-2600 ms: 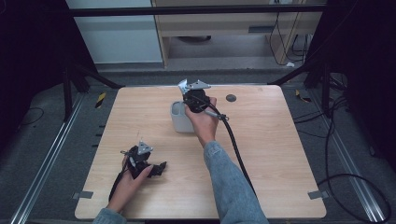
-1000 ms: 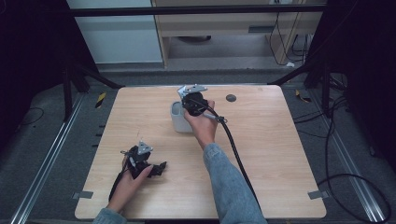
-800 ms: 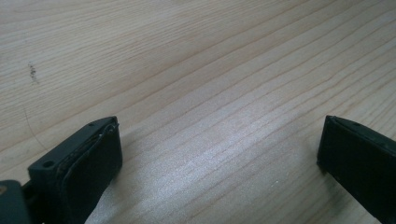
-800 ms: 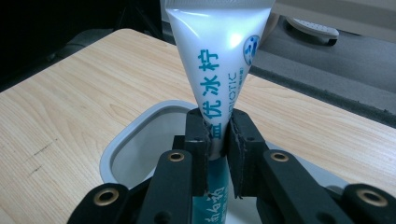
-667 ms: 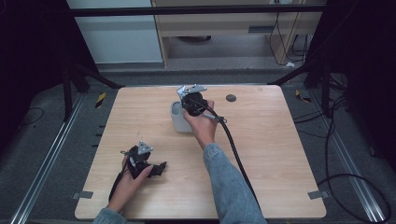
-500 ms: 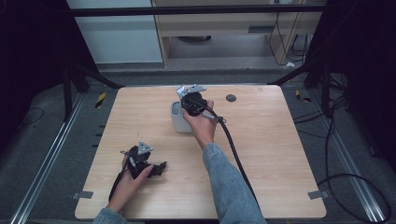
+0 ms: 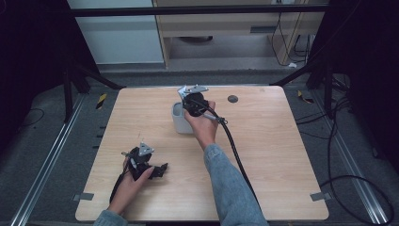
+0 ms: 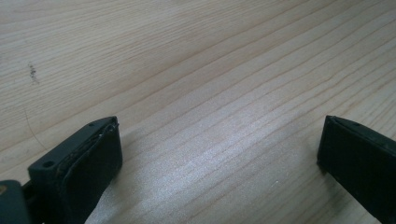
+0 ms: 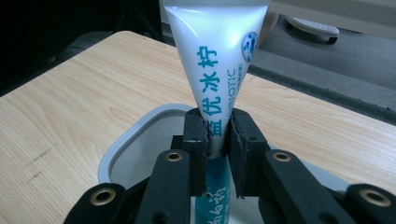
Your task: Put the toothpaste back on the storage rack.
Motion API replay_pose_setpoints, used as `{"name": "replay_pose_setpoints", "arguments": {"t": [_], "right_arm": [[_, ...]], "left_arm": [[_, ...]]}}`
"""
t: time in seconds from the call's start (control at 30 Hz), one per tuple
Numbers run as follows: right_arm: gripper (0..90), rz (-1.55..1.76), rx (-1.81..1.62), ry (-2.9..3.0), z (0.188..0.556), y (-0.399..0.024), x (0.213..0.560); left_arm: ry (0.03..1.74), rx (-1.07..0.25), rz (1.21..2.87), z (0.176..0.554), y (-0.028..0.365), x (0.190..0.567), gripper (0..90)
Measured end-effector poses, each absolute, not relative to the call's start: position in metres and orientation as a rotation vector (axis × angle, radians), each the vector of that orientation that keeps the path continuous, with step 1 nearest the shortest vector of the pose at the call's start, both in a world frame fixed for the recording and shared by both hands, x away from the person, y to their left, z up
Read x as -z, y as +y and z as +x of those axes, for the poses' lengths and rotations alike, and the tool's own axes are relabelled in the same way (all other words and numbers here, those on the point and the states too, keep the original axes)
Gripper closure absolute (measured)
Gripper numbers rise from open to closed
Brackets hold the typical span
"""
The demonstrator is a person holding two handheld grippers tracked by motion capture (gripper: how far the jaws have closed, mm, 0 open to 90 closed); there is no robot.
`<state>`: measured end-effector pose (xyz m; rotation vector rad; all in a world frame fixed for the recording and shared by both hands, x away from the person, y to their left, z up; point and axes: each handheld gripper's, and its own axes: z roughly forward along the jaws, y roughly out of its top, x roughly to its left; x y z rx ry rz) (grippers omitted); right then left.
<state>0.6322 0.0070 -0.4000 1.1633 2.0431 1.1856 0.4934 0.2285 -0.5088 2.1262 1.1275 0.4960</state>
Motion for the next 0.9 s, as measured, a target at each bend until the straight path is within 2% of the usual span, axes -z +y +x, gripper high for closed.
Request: {"name": "replay_pose_setpoints", "arguments": {"t": [0.6,0.9], "right_arm": [[67.6,1.177,-1.213,2.046,0.6286,0.0048,0.3989],[65.9,1.176,-1.221,2.051,0.6275,0.0052,0.3989]], "left_arm": [[1.128,-0.496,2.126,0.4934,0.2285,0.5089,0.0],[1.128,-0.496,2.126,0.4934,0.2285,0.5089,0.0]]}}
